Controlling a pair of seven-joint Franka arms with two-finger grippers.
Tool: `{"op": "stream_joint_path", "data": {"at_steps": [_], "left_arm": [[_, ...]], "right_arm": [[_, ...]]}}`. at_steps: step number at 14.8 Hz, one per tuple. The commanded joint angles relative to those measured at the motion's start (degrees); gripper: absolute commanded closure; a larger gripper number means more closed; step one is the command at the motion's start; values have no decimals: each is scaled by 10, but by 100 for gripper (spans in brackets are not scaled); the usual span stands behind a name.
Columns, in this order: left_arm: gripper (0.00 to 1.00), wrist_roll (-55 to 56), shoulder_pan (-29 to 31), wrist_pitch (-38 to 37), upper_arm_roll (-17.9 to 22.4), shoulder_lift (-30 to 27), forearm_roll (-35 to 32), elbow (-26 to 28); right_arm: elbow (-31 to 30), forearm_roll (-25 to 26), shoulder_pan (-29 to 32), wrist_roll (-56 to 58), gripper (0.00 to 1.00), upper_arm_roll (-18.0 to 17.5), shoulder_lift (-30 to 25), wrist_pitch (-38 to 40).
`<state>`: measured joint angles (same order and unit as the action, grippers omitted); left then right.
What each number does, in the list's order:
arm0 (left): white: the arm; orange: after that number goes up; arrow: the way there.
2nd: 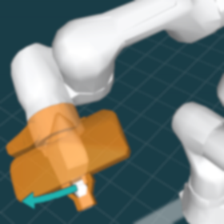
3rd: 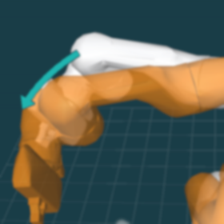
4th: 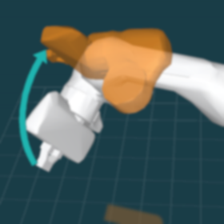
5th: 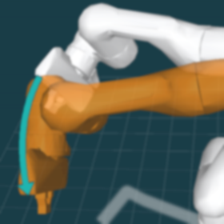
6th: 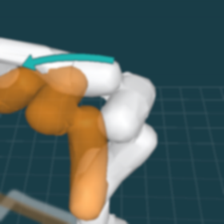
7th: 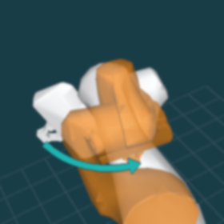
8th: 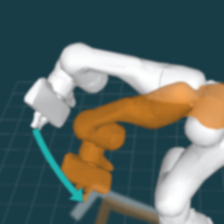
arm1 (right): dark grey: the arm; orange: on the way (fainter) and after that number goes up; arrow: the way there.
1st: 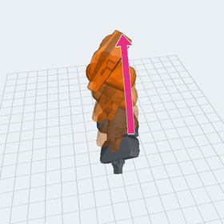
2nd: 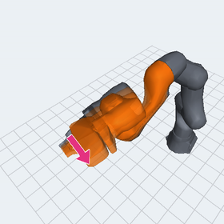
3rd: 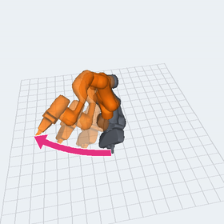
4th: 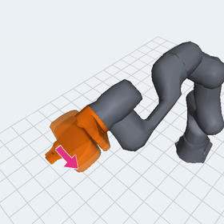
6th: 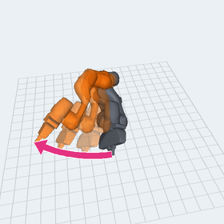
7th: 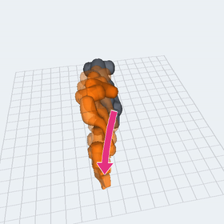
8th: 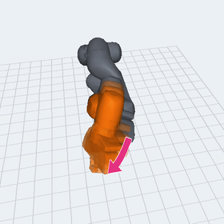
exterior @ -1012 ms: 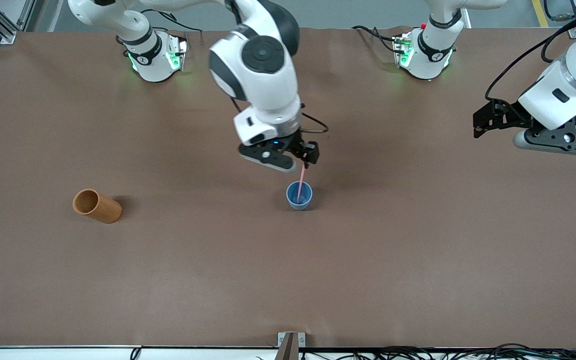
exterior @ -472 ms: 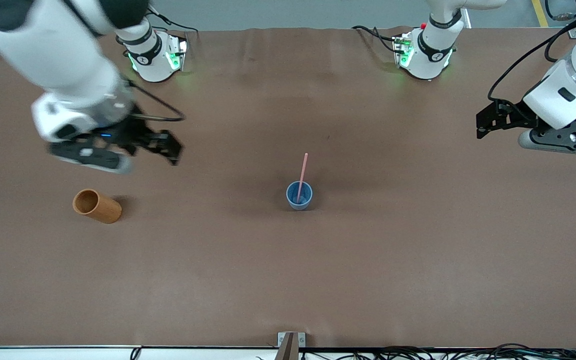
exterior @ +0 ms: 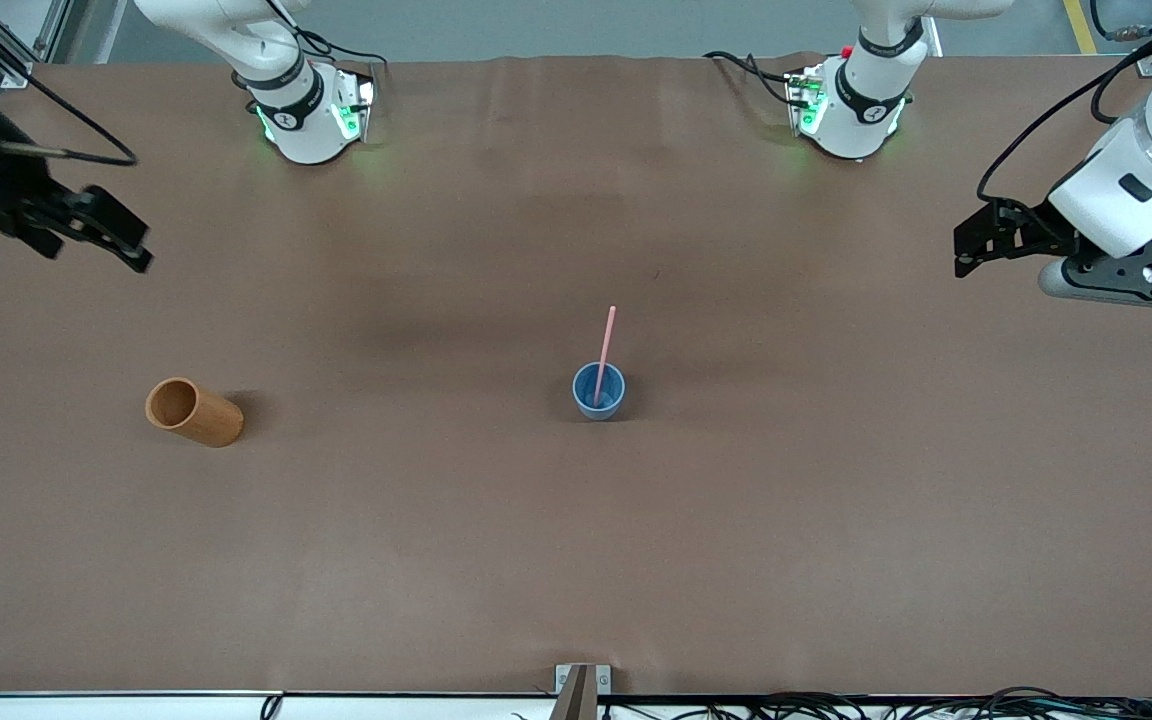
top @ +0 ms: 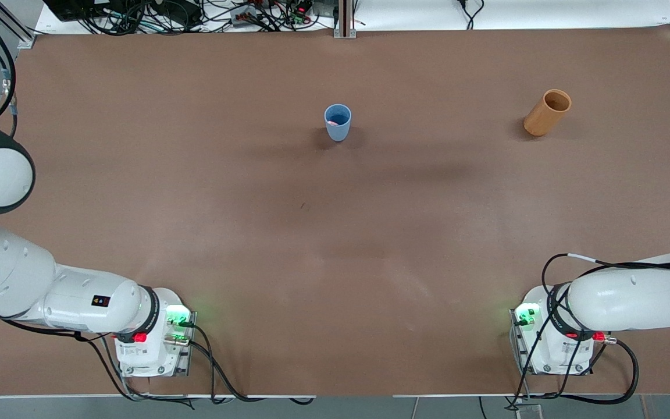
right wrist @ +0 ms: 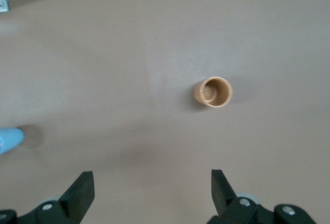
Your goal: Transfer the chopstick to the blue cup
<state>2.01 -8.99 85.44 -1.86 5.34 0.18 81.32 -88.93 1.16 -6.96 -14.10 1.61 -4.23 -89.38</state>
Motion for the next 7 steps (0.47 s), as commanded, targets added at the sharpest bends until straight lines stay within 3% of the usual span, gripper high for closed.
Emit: {"op": "stream_joint_path", "data": {"at_steps": [1,3,7], "left_arm": [[0,0,3,0,-1,2,6,-9],[0,0,2,0,-1,2,6,-9],[0,0,3,0,-1,2,6,-9]], "right_arm": [[-121,5,35,70,0,-13,-77,-61],[-142,5,45,114,0,-12,-86,-71],[-110,6,80,156,0,-12,-79,-71]]}}
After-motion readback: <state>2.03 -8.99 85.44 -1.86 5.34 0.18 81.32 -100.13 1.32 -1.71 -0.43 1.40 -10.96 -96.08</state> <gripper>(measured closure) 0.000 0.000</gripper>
